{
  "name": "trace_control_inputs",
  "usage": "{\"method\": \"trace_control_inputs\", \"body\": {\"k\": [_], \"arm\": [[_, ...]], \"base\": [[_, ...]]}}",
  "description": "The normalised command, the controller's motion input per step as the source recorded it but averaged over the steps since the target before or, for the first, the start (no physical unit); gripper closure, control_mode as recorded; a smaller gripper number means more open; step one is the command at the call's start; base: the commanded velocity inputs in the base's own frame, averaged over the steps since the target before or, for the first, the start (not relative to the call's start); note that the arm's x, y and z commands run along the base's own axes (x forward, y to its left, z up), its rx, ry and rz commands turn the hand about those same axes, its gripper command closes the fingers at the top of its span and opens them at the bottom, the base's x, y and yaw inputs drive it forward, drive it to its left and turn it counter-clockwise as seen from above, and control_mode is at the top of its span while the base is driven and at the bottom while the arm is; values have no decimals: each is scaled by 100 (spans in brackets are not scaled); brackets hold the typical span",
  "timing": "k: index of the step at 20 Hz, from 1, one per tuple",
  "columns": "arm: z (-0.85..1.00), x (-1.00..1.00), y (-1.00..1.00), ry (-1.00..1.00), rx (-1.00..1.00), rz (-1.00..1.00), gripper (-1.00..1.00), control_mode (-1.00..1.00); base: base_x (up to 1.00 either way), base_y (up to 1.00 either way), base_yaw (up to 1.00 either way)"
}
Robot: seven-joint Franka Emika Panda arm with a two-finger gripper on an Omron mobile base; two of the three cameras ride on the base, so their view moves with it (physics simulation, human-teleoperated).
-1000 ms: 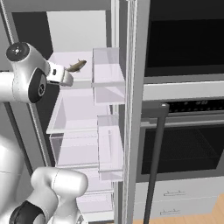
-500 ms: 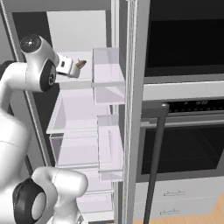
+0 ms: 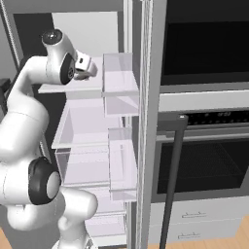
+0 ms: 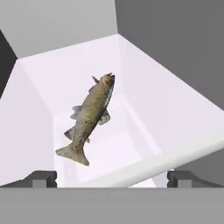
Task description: Place one sweet potato and one fish in each tupperware on the nearby counter, to pack two identical lunches.
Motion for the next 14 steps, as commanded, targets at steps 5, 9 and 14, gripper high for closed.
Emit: {"method": "trace_control_inputs", "body": {"k": [5,9,14], "arm": [[-5,42,12,6,0,0,-100,-100],[-23,50,22,12,0,0,-100,-100],[-34,36,1,12,0,0,-100,-100]], "base": [[0,0,0],[0,0,0],[0,0,0]]}}
